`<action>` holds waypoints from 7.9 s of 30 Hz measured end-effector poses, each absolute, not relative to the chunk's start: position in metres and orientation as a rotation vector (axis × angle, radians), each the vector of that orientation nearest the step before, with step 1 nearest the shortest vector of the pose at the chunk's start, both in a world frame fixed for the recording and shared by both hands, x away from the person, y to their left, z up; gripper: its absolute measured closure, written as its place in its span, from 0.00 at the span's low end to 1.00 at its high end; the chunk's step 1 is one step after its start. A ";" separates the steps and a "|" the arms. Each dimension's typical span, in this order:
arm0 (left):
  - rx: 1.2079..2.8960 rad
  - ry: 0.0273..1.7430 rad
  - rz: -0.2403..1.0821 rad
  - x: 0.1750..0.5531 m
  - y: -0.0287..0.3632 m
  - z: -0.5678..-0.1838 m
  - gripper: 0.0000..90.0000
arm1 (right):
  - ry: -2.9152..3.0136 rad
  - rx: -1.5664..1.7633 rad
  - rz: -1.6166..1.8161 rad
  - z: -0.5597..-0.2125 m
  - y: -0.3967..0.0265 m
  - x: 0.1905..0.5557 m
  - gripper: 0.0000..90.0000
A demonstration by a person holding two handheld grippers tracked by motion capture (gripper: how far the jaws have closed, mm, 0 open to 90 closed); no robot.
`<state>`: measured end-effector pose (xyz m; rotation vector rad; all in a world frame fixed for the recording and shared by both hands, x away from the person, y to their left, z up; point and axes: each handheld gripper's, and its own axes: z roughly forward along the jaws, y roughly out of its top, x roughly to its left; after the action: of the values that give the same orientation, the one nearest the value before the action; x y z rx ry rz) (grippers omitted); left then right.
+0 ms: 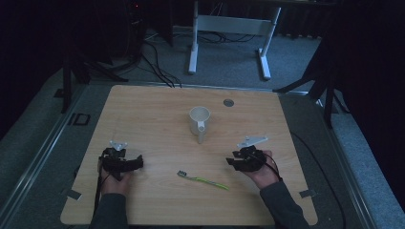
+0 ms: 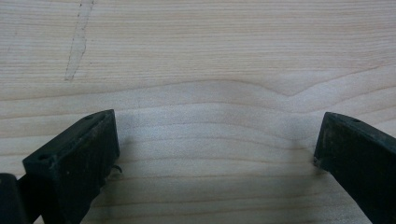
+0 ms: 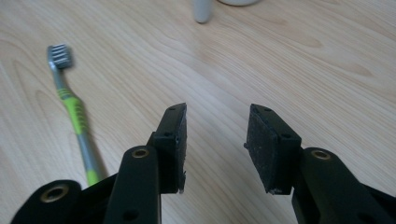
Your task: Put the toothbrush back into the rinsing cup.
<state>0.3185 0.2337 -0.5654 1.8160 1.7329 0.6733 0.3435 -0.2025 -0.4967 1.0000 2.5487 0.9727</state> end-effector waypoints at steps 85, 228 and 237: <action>1.843 1.695 0.658 0.318 0.229 -0.565 0.00 | 2.979 0.427 0.551 -0.479 -0.078 0.335 0.79; 1.852 1.684 0.654 0.319 0.227 -0.565 0.00 | 3.110 0.299 0.178 -0.505 -0.049 0.339 0.91; 1.852 1.683 0.654 0.319 0.227 -0.565 0.00 | 3.125 0.378 0.304 -0.499 -0.056 0.344 0.91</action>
<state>0.3187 0.2275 -0.5653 1.8516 1.6833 0.6542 0.3440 -0.0559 -0.4987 0.3778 3.1251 0.3040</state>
